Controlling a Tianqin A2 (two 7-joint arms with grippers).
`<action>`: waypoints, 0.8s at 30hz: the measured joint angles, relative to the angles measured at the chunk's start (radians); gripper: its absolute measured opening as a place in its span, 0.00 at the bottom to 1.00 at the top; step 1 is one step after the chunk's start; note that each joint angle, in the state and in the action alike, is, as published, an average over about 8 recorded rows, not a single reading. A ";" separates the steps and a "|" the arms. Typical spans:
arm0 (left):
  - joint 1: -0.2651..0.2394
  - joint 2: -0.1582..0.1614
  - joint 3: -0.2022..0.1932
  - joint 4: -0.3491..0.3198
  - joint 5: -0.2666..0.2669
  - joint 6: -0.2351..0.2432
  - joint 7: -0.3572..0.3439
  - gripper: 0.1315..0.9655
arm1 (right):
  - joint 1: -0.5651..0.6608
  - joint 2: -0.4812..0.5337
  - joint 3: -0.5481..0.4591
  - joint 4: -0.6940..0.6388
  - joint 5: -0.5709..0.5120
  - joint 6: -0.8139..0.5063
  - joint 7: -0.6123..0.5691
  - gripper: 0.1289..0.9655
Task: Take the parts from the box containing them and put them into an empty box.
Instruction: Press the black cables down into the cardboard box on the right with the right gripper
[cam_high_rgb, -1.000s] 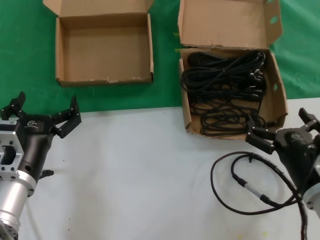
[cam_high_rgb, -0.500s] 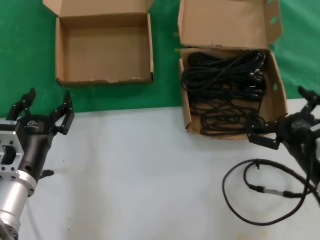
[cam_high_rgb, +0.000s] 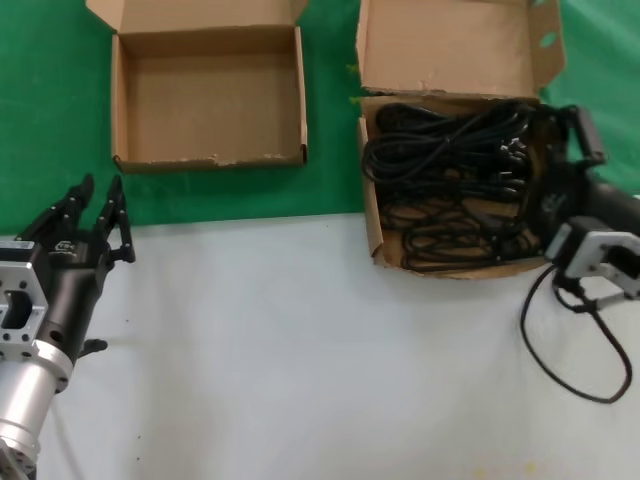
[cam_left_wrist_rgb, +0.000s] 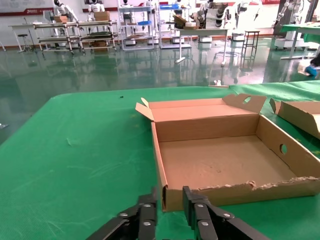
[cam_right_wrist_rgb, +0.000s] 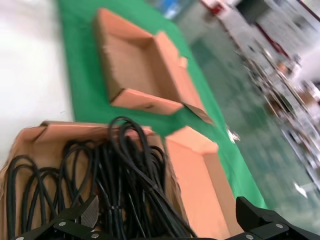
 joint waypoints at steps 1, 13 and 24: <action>0.000 0.000 0.000 0.000 0.000 0.000 0.000 0.23 | 0.021 -0.006 -0.003 -0.010 -0.036 -0.027 -0.004 1.00; 0.000 0.000 0.000 0.000 0.000 0.000 0.000 0.06 | 0.199 -0.152 -0.005 -0.142 -0.258 -0.237 -0.132 1.00; 0.000 0.000 0.000 0.000 0.000 0.000 0.000 0.02 | 0.251 -0.250 0.008 -0.202 -0.339 -0.313 -0.197 0.94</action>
